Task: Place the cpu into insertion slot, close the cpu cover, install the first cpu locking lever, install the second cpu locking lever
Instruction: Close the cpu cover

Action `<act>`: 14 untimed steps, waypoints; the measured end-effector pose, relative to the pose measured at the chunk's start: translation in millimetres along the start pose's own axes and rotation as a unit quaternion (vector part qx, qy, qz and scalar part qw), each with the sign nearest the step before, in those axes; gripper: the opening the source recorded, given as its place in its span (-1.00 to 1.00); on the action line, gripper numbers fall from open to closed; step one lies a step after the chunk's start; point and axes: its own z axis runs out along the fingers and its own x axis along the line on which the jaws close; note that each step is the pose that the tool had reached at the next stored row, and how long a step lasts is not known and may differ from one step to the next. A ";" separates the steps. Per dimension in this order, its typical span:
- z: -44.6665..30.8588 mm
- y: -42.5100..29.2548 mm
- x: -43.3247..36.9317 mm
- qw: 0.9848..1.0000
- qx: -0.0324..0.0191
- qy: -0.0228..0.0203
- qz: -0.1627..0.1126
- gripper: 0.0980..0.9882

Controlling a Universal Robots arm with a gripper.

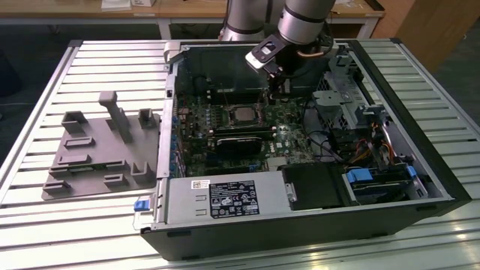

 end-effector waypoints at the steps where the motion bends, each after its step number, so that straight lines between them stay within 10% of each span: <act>1: 0.4 -3.2 0.0 1.000 -0.001 0.000 0.000 -0.99; 11: 2.4 -18.7 -0.2 1.000 -0.005 0.000 0.000 -0.99; 14: 3.3 -22.5 -0.2 1.000 -0.014 0.000 -0.001 -0.99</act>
